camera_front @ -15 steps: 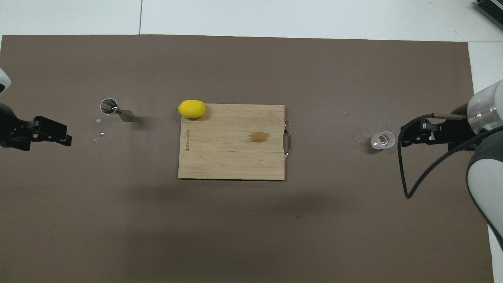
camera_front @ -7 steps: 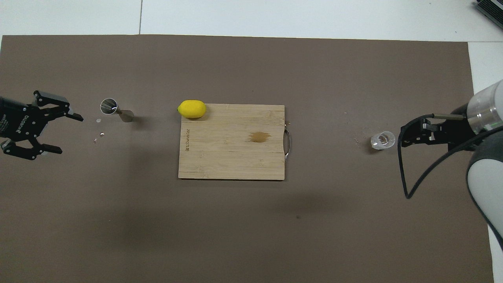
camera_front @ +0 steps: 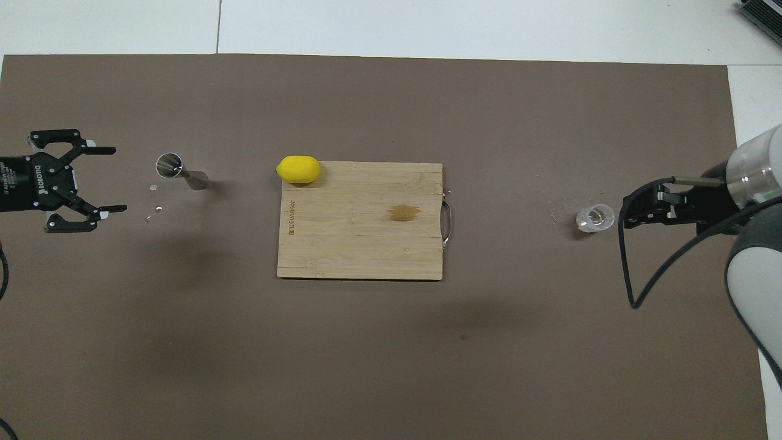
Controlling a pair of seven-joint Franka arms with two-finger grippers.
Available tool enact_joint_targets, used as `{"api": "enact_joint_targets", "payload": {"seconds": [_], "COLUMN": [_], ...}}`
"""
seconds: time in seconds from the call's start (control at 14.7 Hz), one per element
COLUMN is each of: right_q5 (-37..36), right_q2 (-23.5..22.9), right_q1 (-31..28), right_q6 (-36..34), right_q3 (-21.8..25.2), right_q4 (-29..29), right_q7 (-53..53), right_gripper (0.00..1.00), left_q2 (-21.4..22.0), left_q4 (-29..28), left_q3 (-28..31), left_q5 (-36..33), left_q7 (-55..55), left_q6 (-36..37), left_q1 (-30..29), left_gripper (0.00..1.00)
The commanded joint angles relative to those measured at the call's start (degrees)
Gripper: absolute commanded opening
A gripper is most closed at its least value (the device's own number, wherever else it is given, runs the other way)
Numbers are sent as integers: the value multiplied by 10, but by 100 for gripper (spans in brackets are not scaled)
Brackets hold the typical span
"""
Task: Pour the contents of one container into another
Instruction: 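Open the left gripper and reach toward the small metal cup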
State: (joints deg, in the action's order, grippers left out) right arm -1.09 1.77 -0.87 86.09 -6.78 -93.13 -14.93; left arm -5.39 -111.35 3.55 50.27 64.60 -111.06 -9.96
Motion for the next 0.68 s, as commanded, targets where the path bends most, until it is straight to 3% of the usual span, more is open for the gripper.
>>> {"api": "enact_joint_targets", "payload": {"seconds": [0.0,0.34,0.61], "right_q5": [12,12,12], "right_q2": [15,15,15], "right_q1": [-7,-7,-6], "right_q6": [13,13,13], "right_q3": [0,0,0], "right_q4": [-18,-18,-18], "right_q7": [16,16,16], "right_gripper": [100,100,100], "left_q2": [11,-37,-59], "left_q4": [-61,-87,-85], "left_q3": [-5,-6,-10], "left_q5": [88,207,226], "left_q7": [32,25,-25], "left_q6": [-37,-70,-89], "left_q1": [-26,-38,-23], "left_gripper": [100,100,100]}}
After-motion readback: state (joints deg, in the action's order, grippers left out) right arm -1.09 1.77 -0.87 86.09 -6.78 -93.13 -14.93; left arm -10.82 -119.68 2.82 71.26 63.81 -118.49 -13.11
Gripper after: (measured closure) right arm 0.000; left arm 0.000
